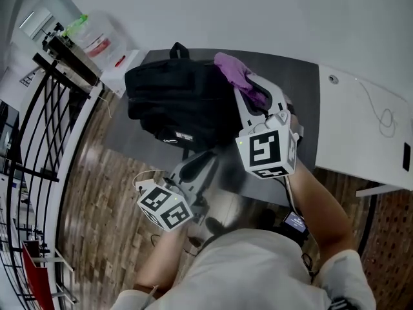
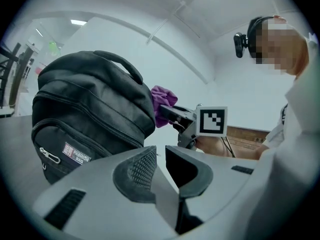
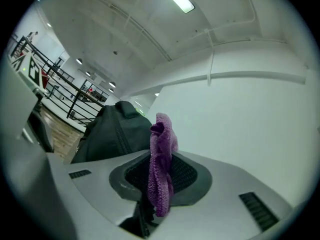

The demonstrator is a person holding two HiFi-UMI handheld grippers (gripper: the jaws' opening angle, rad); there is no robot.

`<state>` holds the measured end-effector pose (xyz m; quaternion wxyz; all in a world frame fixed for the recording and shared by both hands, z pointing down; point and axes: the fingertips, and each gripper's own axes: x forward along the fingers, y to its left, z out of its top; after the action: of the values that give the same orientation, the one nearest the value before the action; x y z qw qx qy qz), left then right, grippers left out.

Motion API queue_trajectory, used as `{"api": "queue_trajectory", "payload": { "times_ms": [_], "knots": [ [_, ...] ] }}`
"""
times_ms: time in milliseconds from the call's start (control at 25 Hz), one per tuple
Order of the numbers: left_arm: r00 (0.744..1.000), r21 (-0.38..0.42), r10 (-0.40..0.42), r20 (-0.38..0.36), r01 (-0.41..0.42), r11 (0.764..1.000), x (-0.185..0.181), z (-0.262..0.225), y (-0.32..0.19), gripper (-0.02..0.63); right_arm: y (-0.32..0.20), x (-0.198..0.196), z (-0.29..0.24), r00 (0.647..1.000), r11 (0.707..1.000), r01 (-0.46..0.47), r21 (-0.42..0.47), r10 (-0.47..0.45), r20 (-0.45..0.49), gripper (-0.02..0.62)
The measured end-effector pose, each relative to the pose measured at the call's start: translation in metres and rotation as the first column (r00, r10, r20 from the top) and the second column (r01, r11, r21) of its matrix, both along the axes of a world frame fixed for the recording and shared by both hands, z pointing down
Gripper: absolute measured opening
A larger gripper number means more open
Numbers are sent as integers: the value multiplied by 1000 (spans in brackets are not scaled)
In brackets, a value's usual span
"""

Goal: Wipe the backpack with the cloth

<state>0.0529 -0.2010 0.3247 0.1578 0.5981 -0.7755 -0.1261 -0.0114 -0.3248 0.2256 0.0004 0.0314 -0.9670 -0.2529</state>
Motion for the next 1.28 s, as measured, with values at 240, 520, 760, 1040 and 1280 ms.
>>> {"api": "queue_trajectory", "payload": {
  "times_ms": [240, 520, 760, 1040, 1280],
  "knots": [
    [1000, -8, -23, -5, 23, 1000, -2, 3, 1, 57, 40, 18, 18, 995, 987, 100, 122, -98, -25, 78],
    [999, -26, -41, -4, 41, 999, 0, 4, 3, 57, 73, 39, 36, 977, 970, 209, 121, -202, -67, 78],
    [999, -51, -49, -12, 48, 998, 5, 12, 7, 57, 91, 57, 53, 957, 957, 279, 73, -272, -97, 78],
    [998, -77, -51, -42, 47, 996, 14, 26, 11, 57, 117, 81, 85, 907, 919, 394, 11, -387, -165, 78],
    [998, -90, -46, -43, 42, 995, 15, 32, 12, 57, 111, 87, 106, 899, 919, 391, -52, -394, -190, 78]
  ]
}}
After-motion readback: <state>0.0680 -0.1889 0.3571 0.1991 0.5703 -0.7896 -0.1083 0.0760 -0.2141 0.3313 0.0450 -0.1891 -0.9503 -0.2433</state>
